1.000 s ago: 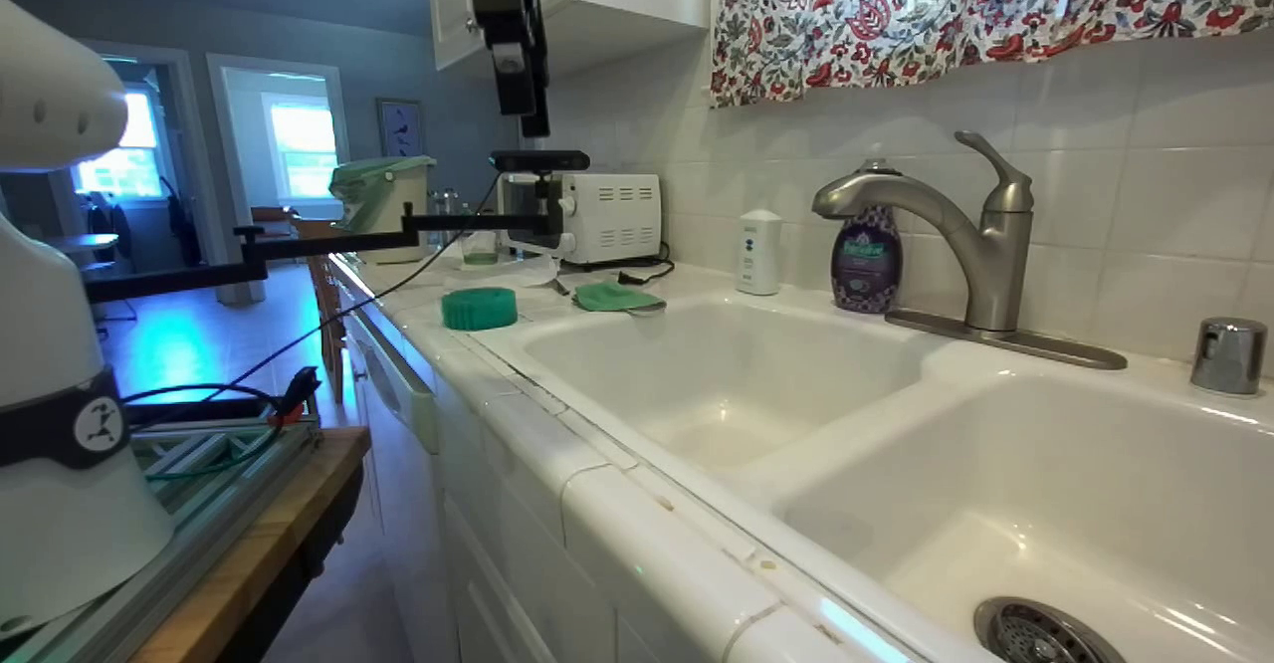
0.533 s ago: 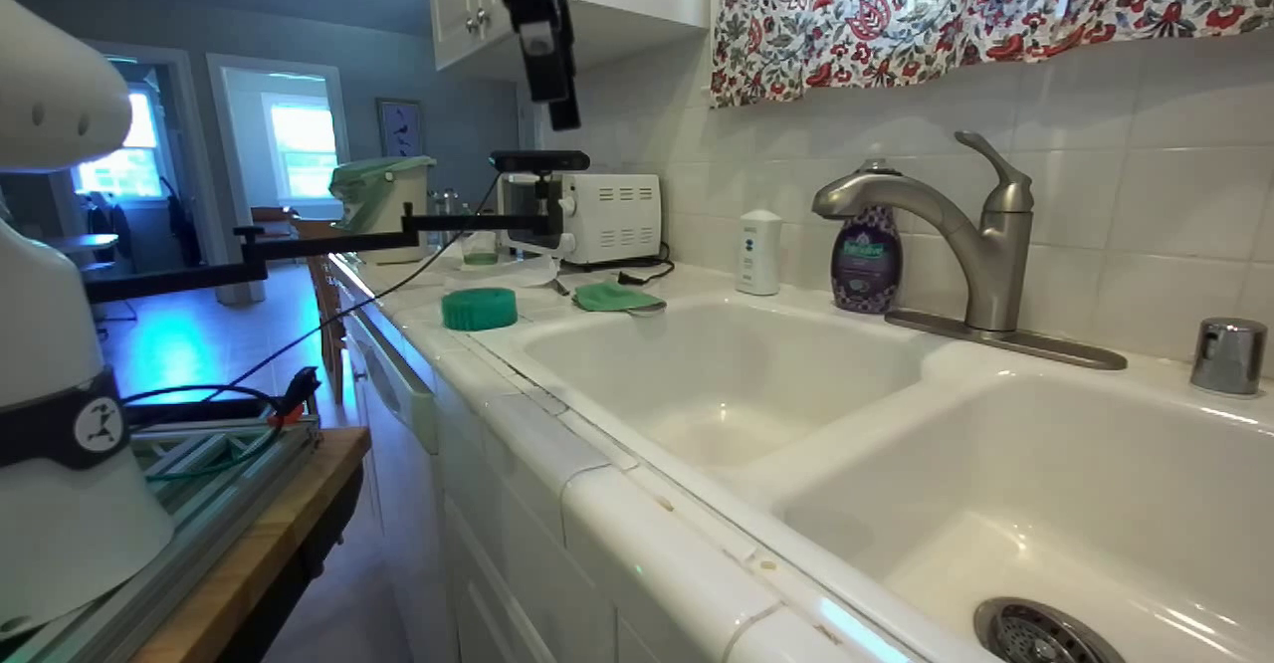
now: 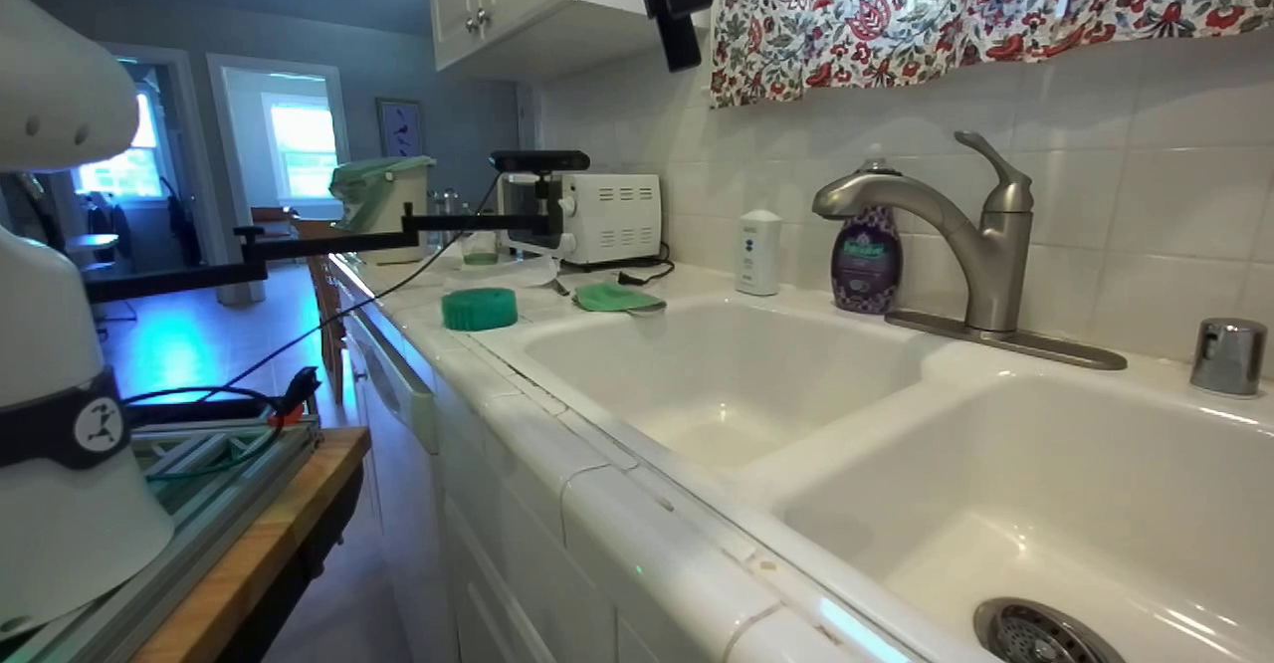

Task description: Open the tap

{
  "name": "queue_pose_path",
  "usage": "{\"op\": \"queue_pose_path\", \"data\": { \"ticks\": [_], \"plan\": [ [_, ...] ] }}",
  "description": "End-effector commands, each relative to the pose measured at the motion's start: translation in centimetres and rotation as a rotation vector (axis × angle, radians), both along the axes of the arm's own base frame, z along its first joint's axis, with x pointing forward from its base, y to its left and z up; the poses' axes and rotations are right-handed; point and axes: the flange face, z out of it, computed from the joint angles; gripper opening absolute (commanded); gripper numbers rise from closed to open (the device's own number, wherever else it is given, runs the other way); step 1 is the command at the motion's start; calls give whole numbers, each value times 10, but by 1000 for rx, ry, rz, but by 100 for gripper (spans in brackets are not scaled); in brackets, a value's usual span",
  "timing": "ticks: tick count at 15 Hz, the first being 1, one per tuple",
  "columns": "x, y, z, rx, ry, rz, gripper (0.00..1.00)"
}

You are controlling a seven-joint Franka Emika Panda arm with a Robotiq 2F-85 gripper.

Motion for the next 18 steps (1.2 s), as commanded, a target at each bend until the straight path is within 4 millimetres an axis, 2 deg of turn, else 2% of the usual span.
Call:
{"op": "queue_pose_path", "data": {
  "ticks": [1,13,15,18],
  "plan": [
    [-1,0,2,0,-2,0,100],
    [-1,0,1,0,-2,0,100],
    [21,14,8,37,-19,21,100],
    [54,38,31,34,-94,74,100]
  ]
}}
